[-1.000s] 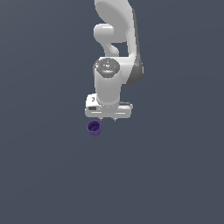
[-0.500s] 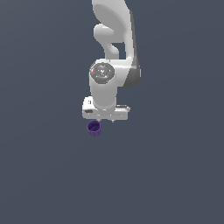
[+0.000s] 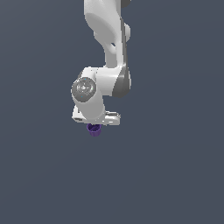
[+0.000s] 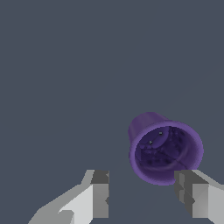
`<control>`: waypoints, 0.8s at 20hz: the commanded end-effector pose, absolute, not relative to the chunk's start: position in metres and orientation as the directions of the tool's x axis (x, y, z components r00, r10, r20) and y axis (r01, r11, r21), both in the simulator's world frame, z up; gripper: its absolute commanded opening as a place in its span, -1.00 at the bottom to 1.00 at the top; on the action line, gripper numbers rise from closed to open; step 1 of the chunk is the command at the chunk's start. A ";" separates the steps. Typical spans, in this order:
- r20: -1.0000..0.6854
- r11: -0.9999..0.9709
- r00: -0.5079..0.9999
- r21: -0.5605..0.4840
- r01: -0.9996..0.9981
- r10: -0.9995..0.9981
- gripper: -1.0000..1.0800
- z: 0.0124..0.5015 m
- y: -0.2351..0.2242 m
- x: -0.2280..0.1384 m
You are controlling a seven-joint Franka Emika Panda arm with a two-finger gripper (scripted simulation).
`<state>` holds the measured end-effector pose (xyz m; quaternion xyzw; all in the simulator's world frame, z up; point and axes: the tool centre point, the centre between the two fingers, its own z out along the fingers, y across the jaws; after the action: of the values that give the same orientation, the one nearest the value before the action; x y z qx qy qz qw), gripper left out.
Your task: Pick up the object and move it to a goal position.
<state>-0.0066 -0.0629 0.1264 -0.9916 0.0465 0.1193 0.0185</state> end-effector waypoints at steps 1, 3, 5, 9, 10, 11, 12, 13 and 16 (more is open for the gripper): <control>-0.282 -0.992 0.954 -0.042 -0.117 -0.101 0.23 0.121 -0.074 -0.006; -0.316 -0.989 0.942 -0.057 -0.134 -0.109 0.23 0.117 -0.082 -0.006; -0.350 -0.986 0.930 -0.072 -0.150 -0.116 0.23 0.112 -0.091 -0.006; -0.415 -0.978 0.901 -0.105 -0.182 -0.124 0.23 0.105 -0.106 -0.007; -0.430 -0.975 0.894 -0.114 -0.190 -0.124 0.23 0.103 -0.110 -0.008; -0.445 -0.973 0.887 -0.122 -0.198 -0.125 0.23 0.101 -0.114 -0.009; -0.459 -0.970 0.880 -0.130 -0.205 -0.124 0.23 0.100 -0.117 -0.009; -0.471 -0.968 0.873 -0.138 -0.212 -0.124 0.23 0.098 -0.120 -0.010; -0.504 -0.960 0.856 -0.160 -0.229 -0.120 0.23 0.095 -0.128 -0.012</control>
<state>-0.0112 -0.1244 0.0964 -0.9605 0.0895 0.2441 0.0997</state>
